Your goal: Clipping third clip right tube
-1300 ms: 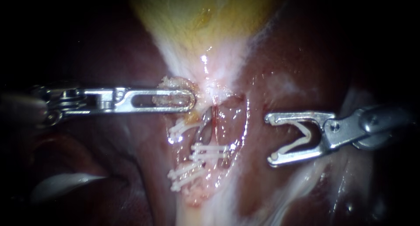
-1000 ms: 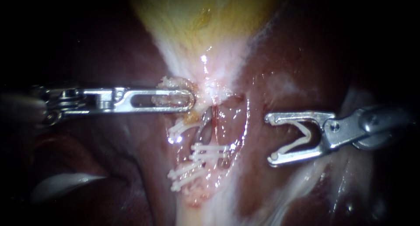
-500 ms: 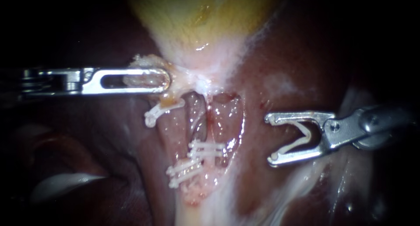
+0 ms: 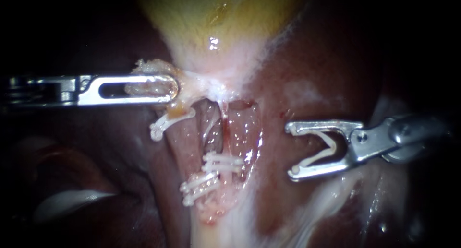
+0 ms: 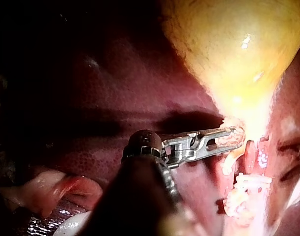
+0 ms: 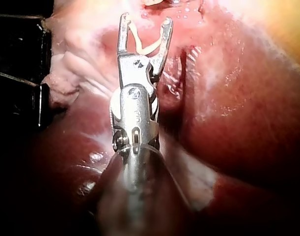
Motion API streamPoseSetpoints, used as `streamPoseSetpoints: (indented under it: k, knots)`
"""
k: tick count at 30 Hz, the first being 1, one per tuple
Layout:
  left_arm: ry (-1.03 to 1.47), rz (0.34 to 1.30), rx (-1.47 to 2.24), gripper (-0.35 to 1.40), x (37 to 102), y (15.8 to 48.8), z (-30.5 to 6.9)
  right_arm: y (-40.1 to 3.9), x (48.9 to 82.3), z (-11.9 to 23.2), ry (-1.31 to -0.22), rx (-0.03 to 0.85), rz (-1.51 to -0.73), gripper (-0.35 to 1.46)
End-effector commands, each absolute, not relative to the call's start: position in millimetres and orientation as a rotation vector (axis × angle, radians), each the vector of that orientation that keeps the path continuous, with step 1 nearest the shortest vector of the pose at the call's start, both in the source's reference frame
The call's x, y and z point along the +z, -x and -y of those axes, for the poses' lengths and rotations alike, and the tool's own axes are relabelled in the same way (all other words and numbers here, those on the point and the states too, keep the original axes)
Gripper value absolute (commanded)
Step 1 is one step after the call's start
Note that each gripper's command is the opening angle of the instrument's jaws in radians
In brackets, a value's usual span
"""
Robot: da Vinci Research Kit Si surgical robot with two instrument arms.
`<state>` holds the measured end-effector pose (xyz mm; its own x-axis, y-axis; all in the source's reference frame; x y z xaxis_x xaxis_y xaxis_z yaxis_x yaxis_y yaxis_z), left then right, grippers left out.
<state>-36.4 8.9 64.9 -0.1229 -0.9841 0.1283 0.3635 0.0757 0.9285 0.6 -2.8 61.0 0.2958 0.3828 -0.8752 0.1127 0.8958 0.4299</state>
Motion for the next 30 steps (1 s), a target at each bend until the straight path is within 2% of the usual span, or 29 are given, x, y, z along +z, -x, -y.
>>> streamPoseSetpoints:
  k: [1,9,15,22,30]
  knots:
    - [-0.789,1.082,-1.386,-0.35,65.0,36.5,-8.8,-1.2,61.3,2.7,-0.479,0.228,-1.261,0.50]
    - [-0.787,1.082,-1.387,-0.35,65.0,36.6,-8.7,-5.5,64.6,2.2,-0.570,0.404,-1.212,0.50]
    - [-0.786,1.083,-1.387,-0.35,65.1,36.7,-8.6,-8.4,67.6,3.1,-0.637,0.494,-1.188,0.50]
    - [-0.784,1.083,-1.388,-0.35,65.1,36.9,-8.5,-10.7,70.3,3.5,-0.658,0.536,-1.179,0.50]
    - [-0.780,1.083,-1.391,-0.35,65.0,37.0,-8.4,-11.9,70.9,2.8,-0.668,0.547,-1.177,0.50]
